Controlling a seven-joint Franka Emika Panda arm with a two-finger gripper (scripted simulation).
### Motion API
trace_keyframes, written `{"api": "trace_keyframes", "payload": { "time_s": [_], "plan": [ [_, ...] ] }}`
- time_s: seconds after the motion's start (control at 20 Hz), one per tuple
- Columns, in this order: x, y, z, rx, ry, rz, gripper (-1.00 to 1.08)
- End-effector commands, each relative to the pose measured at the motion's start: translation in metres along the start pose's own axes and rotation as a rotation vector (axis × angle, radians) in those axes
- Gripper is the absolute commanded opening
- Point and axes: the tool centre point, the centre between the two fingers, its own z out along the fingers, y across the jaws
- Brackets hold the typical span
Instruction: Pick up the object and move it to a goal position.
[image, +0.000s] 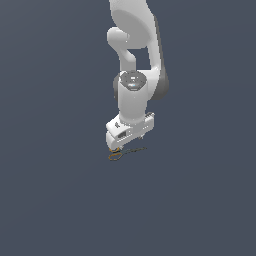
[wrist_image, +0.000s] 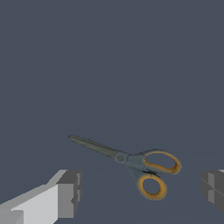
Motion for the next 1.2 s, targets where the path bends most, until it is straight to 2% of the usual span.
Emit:
{"api": "trace_keyframes", "payload": {
  "time_s": [0.0,1.15],
  "plan": [
    [-0.002,0.001,0.006,-0.001,-0.003,-0.071,1.0],
    [-0.018,0.005,0.06,0.013,-0.02,-0.712,1.0]
  ]
}}
